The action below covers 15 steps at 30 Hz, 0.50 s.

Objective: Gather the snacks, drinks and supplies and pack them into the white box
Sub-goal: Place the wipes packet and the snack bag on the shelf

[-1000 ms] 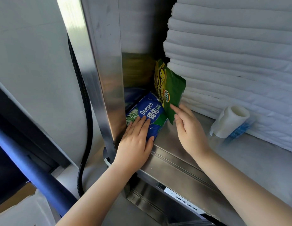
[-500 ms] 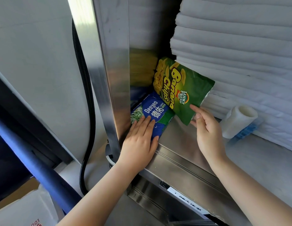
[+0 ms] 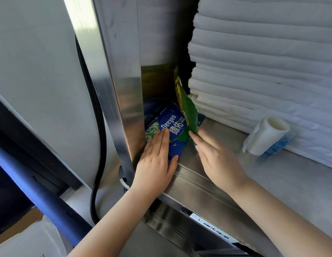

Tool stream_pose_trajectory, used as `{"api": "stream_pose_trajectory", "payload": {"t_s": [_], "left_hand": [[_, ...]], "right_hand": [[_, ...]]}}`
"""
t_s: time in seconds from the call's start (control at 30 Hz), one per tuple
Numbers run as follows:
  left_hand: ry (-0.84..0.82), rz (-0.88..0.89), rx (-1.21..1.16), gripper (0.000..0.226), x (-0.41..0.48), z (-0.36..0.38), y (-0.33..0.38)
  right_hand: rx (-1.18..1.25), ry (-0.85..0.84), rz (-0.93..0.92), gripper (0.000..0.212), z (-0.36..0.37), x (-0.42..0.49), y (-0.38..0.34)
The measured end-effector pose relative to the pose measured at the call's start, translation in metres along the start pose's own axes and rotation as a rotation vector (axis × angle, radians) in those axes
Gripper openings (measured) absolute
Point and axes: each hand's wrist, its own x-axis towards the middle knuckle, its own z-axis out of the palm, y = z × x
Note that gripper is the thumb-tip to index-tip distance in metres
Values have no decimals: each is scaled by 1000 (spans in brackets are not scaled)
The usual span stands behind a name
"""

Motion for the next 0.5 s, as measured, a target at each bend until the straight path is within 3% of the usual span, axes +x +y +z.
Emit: {"api": "stream_pose_trajectory", "payload": {"t_s": [0.2,0.4,0.5], "left_hand": [[32,19,10,59,-1,6,-1],[9,21,12,56,-1,7,-2],[-4,18,-3,58,-1,7,-2]], "right_hand": [[-218,-3,-116,38,5,2,-6],[-128,-31,-96,45,10,1,-5],[121,47,34,39,6,-1,-4]]}}
